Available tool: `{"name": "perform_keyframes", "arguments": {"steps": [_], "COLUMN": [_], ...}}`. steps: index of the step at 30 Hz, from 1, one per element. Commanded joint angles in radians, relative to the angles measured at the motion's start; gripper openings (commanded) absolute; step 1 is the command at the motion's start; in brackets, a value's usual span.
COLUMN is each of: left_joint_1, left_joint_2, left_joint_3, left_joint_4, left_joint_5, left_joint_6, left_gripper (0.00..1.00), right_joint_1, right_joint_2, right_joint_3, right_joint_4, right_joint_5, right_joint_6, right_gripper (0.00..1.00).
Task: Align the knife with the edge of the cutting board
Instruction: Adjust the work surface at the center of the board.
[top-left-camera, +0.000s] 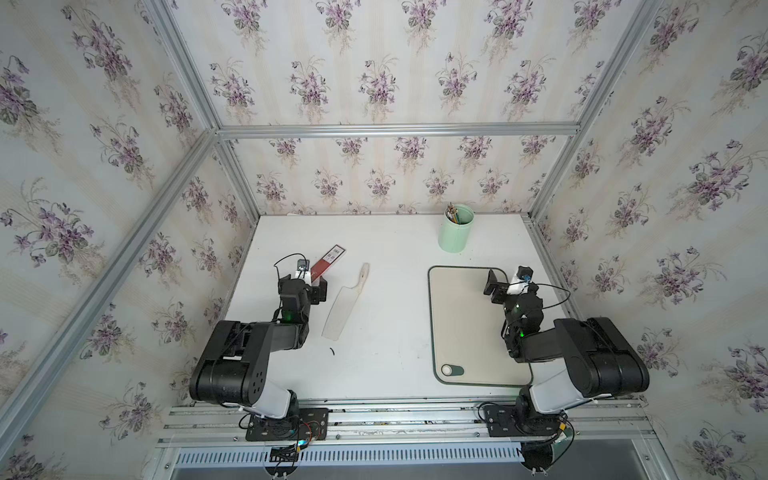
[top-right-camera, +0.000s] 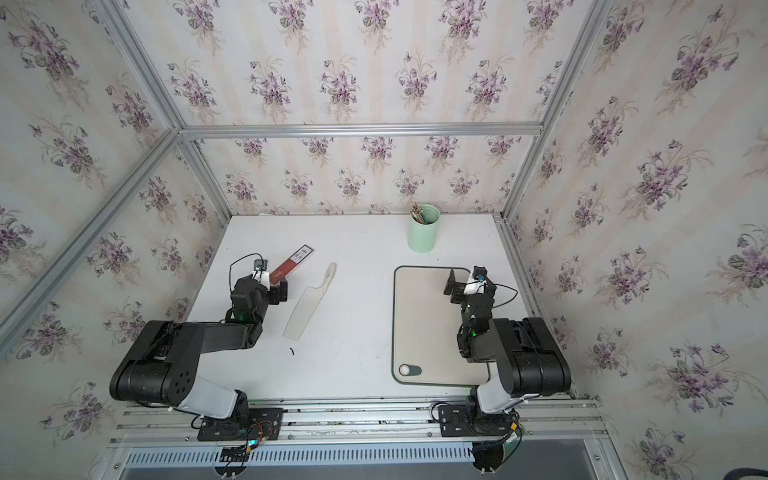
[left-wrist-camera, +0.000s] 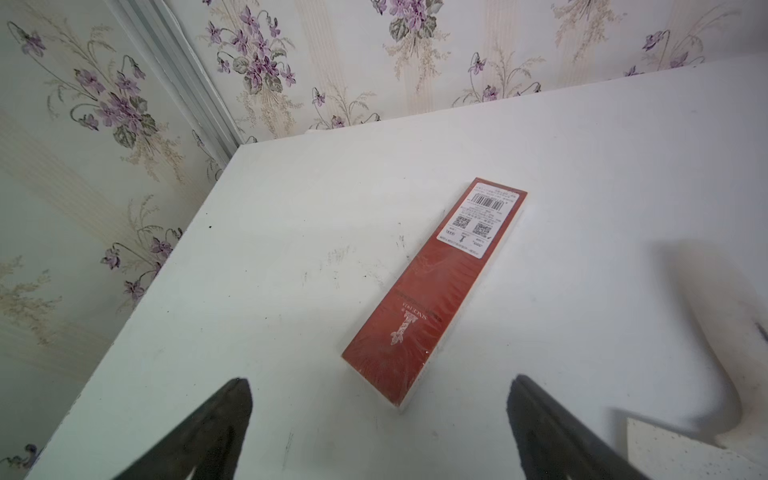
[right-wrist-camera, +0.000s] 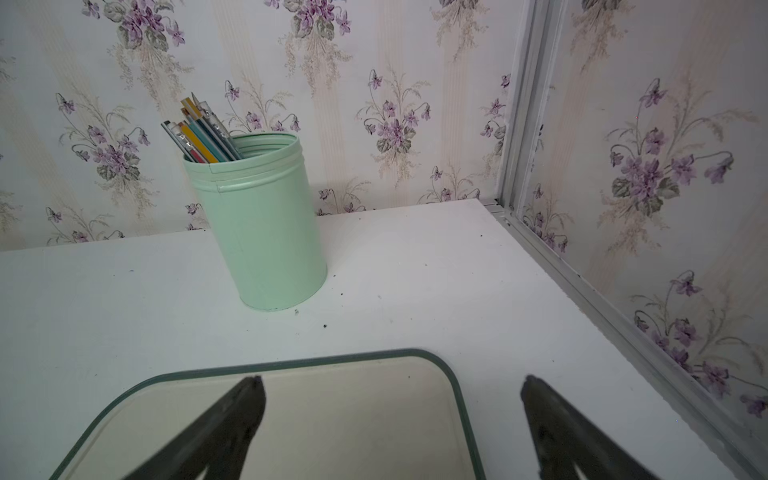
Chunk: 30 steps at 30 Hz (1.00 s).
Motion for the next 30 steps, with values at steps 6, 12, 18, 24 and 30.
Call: {"name": "perform_keyframes", "arguments": {"steps": [6,12,18,24,30], "left_joint_1": [0.0,0.0,0.001,0.001,0.003], "left_joint_2": [0.001,0.001,0.001,0.001,0.001], "left_joint_3": [0.003,0.003,0.002,0.003,0.003], "left_joint_4": [0.01,0.01,0.01,0.01,0.009], "left_joint_5": [0.003,0.003,0.003,0.004,0.004], "left_joint_6": [-0.002,-0.002,-0.001,-0.002,-0.002], "left_gripper": [0.99,0.99,0.99,0.99,0.99], "right_joint_1": [0.0,-0.001,-0.001,-0.001,0.004], "right_joint_2": [-0.003,-0.002,-0.002,-0.002,-0.005], "right_joint_3": [0.001,0.001,0.001,0.001,-0.005], "right_joint_4": [0.007,0.006,0.007,0.007,0.018], "right_joint_5": [0.005,0.004,0.004,0.003,0.032], "right_joint_6": [-0.001,-0.002,-0.002,-0.002,0.003], "right_gripper": [1.0,1.0,1.0,1.0,1.0]}}
